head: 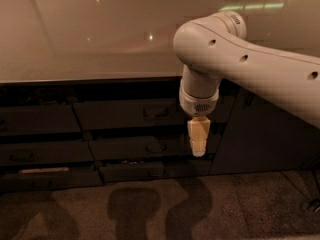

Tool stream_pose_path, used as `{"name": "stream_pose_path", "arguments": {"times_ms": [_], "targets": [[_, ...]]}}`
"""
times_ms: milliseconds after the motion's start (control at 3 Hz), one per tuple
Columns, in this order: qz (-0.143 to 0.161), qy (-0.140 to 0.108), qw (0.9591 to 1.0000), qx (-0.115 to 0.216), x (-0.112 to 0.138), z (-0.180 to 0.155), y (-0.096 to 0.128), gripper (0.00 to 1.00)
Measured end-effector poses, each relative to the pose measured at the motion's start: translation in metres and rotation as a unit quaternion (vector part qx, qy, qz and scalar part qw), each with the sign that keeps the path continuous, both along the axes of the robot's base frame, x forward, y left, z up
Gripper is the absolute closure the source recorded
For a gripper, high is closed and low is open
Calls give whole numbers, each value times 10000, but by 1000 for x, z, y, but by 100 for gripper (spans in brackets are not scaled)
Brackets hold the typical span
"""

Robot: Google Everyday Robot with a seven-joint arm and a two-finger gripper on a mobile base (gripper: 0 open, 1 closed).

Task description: Open top drawer

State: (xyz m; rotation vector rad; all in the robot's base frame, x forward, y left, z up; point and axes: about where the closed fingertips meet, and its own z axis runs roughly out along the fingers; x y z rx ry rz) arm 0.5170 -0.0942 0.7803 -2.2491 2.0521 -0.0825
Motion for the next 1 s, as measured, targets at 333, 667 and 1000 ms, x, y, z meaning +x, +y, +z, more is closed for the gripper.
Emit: {"name": "stream_pose_path", "arguments": {"times_ms": [333,667,1000], "targets": [[4,-36,10000,6,-3,1,-4,0],[144,-596,9979,-214,-17,8,-12,0],[529,-1215,9905,-365,-39,-11,-13,0]]}}
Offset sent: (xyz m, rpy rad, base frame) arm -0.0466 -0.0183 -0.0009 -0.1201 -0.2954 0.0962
